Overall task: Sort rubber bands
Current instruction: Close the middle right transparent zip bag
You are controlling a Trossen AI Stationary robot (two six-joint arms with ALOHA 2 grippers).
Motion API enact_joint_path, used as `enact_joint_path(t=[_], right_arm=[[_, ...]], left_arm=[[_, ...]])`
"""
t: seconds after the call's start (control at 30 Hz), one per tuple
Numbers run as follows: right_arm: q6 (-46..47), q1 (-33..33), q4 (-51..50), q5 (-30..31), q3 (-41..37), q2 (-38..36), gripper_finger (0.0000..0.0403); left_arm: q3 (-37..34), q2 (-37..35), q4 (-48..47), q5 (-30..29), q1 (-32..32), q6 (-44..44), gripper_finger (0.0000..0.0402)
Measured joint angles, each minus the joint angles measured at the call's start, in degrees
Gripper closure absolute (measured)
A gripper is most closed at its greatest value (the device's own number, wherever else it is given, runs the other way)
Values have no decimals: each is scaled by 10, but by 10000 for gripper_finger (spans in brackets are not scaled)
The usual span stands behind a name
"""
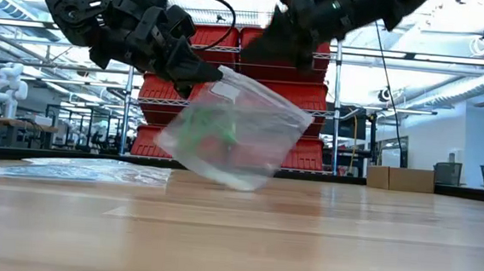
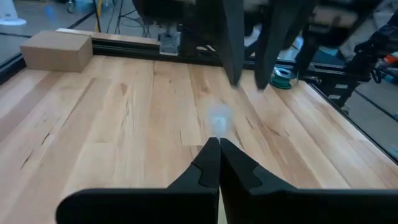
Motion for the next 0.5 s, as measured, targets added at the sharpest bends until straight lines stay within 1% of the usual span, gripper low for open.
enact_joint_path(t=[0.17, 0.27, 0.37, 0.5], right_arm=[[-15, -4, -5, 0, 33, 0, 299], [-17, -13, -21, -1, 40, 0, 281], [-20, -20, -30, -17, 40, 2, 277], [-21, -27, -28, -31, 40, 18, 285]], left_arm=[[0, 0, 1, 0, -11, 4, 400], [0, 0, 3, 0, -12, 5, 400], [0, 0, 3, 0, -12, 5, 400], [0, 0, 3, 0, -12, 5, 401]])
